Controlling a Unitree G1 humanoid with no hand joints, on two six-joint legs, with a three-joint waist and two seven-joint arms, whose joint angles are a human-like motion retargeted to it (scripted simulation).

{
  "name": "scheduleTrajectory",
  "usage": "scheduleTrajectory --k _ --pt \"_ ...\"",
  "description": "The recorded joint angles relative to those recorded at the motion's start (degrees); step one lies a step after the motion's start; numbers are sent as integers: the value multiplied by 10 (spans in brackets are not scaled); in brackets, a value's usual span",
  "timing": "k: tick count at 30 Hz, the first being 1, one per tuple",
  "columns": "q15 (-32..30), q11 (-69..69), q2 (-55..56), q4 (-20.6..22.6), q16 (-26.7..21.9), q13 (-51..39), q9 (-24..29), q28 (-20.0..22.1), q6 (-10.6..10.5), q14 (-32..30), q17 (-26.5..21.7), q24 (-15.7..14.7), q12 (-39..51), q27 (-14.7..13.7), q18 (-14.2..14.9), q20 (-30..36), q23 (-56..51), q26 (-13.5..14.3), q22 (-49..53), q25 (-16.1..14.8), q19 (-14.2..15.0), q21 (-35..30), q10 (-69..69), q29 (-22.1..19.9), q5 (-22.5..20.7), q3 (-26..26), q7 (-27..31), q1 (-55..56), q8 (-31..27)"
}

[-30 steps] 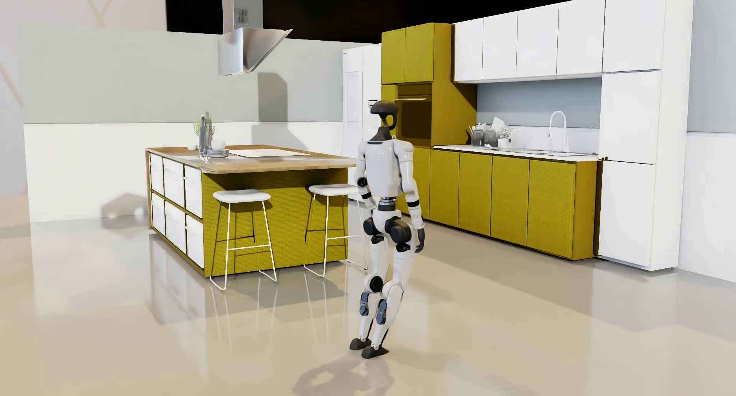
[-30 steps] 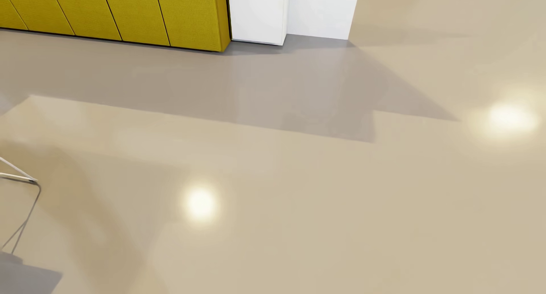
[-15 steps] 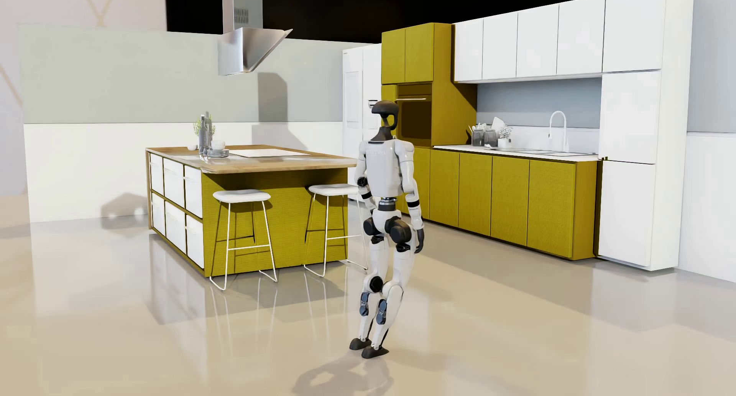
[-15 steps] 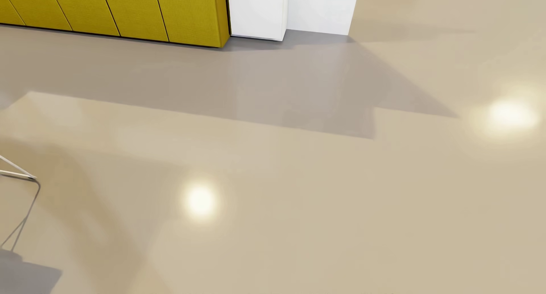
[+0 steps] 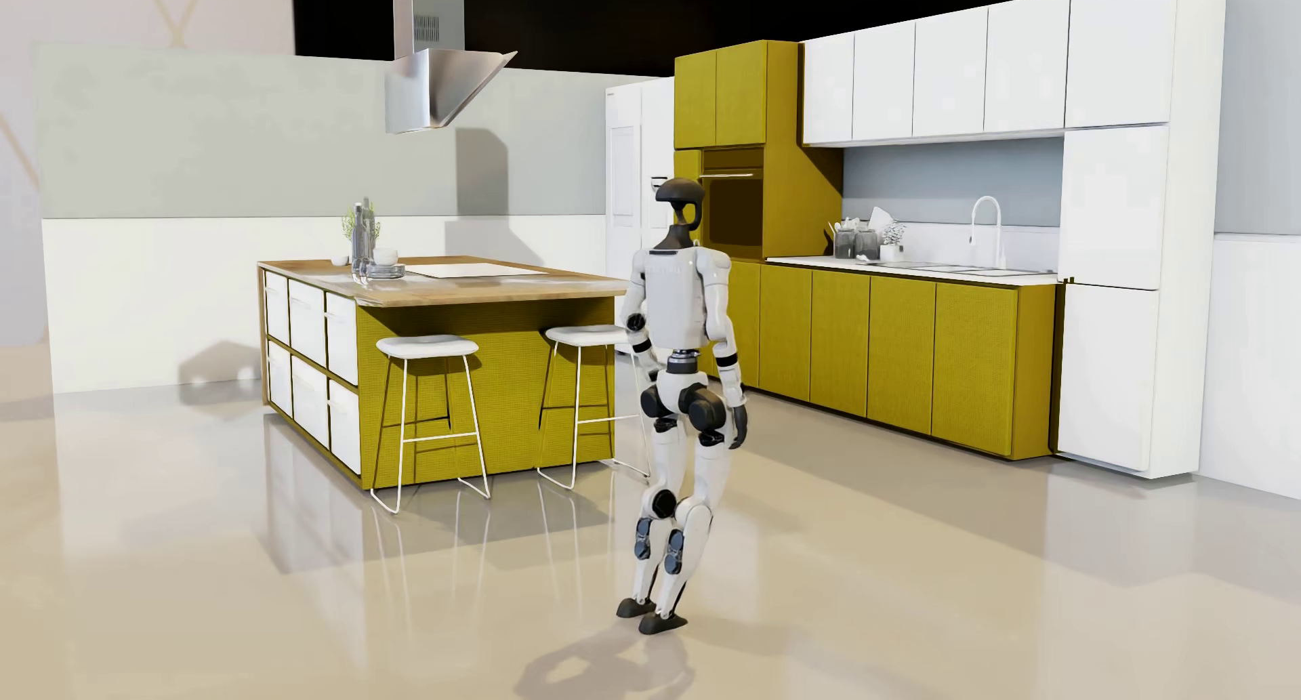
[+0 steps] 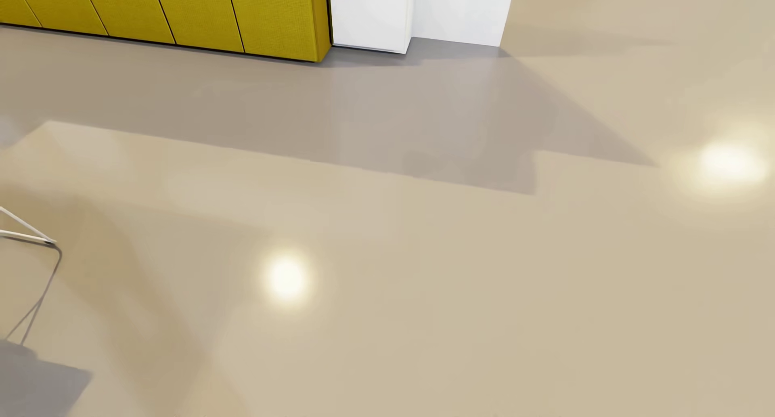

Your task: Stay put

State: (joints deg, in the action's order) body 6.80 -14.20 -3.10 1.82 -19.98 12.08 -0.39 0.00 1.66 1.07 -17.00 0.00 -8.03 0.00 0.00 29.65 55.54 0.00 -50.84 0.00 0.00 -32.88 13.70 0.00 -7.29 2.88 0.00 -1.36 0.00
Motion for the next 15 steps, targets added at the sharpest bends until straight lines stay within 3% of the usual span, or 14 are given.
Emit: scheduleTrajectory --k 15 --pt "0 -1 3 -2 -4 7 -2 0 -5 -4 5 0 -16 0 0 -21 -5 0 10 0 0 26 1 0 -2 -2 0 3 0"
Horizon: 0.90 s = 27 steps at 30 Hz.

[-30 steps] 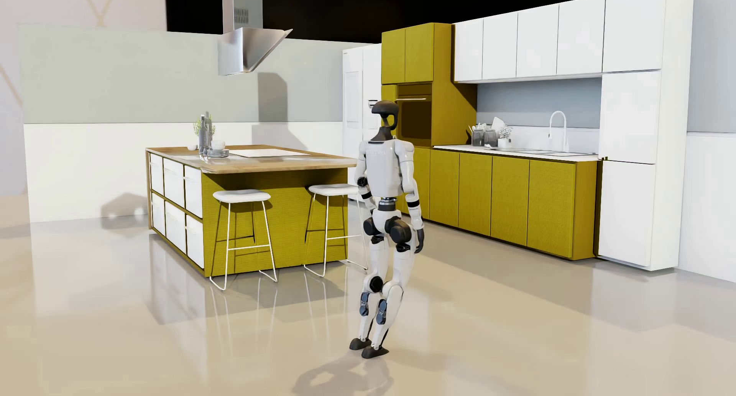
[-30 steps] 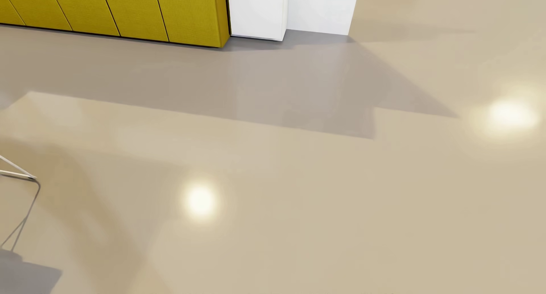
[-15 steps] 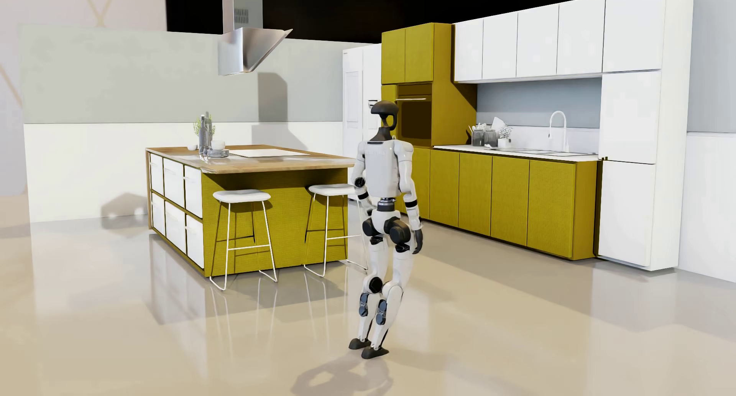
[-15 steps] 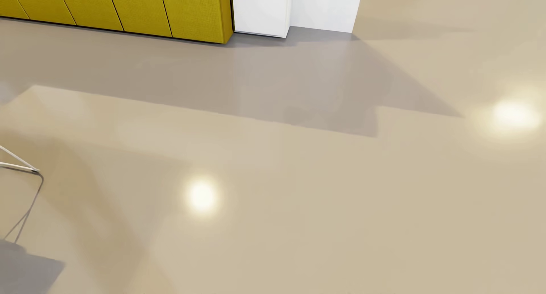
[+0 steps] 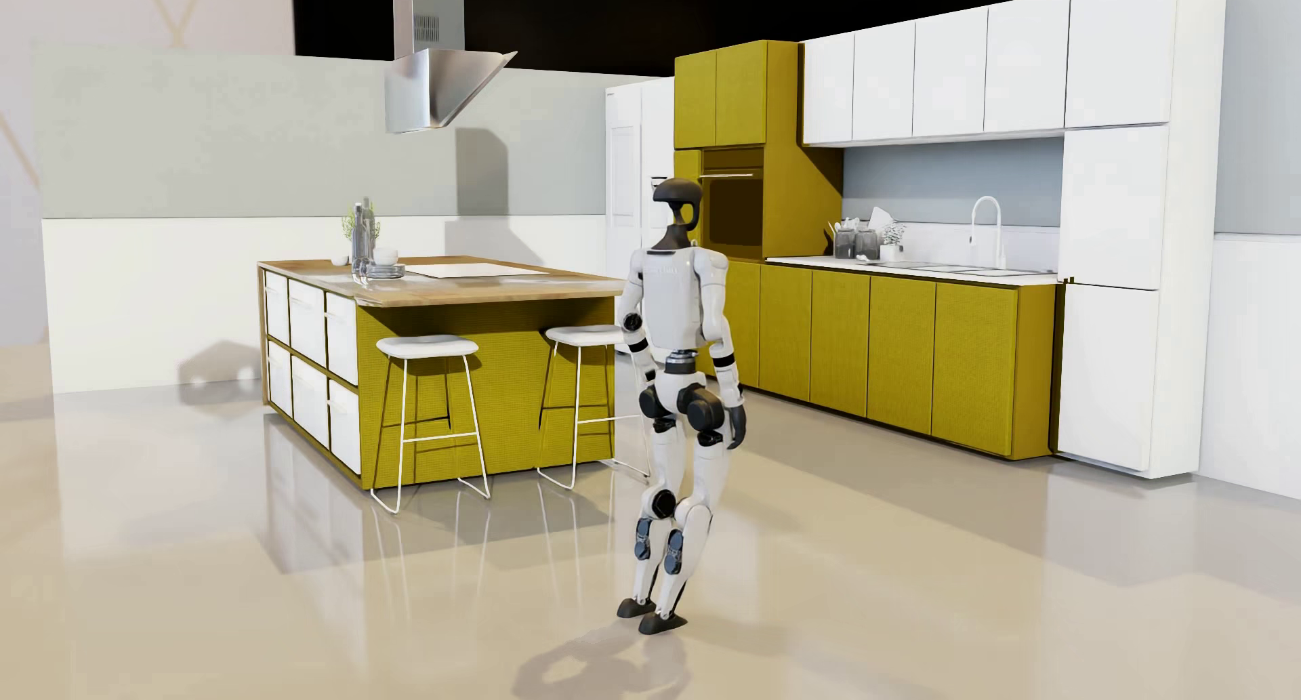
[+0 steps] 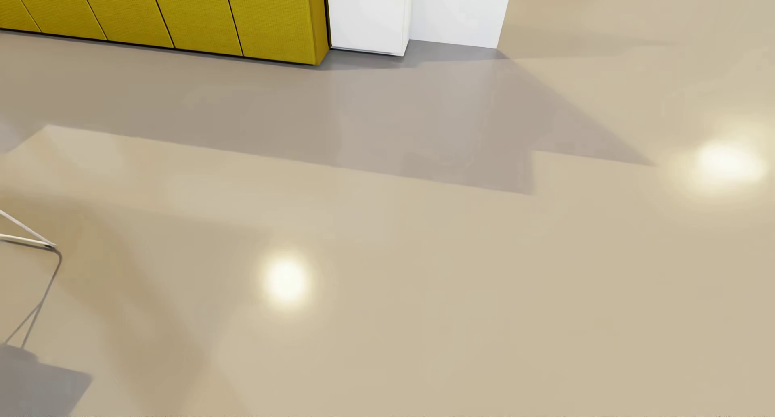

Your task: Stay put

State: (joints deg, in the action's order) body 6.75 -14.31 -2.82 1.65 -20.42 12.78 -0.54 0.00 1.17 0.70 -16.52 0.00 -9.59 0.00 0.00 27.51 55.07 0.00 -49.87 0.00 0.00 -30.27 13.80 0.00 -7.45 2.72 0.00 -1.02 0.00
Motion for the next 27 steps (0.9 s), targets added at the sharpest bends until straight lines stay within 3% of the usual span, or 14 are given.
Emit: scheduleTrajectory --k 27 --pt "2 -3 4 -2 1 4 -7 0 0 2 3 0 -3 0 0 11 0 0 -1 0 0 -7 2 0 -4 -4 0 4 0"
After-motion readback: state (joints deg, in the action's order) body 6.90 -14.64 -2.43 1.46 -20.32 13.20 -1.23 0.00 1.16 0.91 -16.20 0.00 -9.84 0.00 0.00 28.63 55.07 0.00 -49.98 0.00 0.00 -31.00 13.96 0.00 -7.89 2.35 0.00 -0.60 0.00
